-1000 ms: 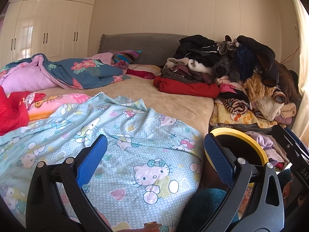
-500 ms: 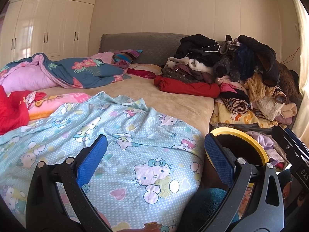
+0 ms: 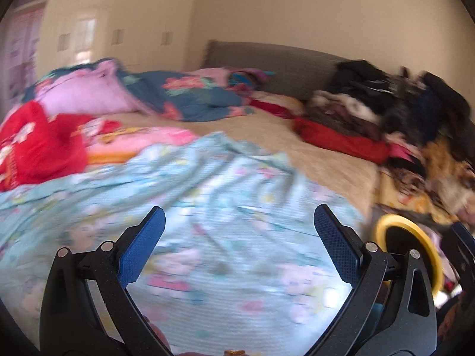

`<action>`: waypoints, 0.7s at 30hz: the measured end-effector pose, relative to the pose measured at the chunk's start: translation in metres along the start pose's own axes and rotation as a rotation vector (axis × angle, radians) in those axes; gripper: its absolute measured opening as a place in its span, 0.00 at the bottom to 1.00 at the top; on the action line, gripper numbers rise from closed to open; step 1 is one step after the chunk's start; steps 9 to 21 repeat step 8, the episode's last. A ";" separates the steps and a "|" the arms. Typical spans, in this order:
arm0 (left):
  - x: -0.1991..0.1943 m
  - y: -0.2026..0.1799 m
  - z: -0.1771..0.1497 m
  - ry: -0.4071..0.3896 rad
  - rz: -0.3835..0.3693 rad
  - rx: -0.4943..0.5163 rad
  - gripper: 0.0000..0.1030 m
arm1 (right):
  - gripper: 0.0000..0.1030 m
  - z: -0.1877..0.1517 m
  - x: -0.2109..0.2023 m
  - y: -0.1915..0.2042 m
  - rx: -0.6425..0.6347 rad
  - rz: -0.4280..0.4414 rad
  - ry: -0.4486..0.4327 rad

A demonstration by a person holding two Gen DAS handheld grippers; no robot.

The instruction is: Collect trash

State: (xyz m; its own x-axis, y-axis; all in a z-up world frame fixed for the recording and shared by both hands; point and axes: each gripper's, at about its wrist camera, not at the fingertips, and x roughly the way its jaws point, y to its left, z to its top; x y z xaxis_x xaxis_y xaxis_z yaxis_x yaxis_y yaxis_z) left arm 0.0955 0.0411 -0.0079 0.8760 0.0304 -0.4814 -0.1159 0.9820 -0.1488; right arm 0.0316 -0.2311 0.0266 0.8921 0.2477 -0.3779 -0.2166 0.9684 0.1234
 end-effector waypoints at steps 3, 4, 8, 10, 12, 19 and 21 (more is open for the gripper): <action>0.020 0.082 0.008 0.036 0.221 -0.092 0.89 | 0.94 0.005 0.058 0.075 -0.036 0.215 0.161; 0.027 0.118 0.008 0.062 0.294 -0.142 0.89 | 0.94 0.002 0.077 0.100 -0.052 0.273 0.219; 0.057 0.241 -0.018 0.204 0.571 -0.223 0.89 | 0.94 -0.044 0.153 0.228 -0.194 0.475 0.496; 0.057 0.241 -0.018 0.204 0.571 -0.223 0.89 | 0.94 -0.044 0.153 0.228 -0.194 0.475 0.496; 0.057 0.241 -0.018 0.204 0.571 -0.223 0.89 | 0.94 -0.044 0.153 0.228 -0.194 0.475 0.496; 0.057 0.241 -0.018 0.204 0.571 -0.223 0.89 | 0.94 -0.044 0.153 0.228 -0.194 0.475 0.496; 0.057 0.241 -0.018 0.204 0.571 -0.223 0.89 | 0.94 -0.044 0.153 0.228 -0.194 0.475 0.496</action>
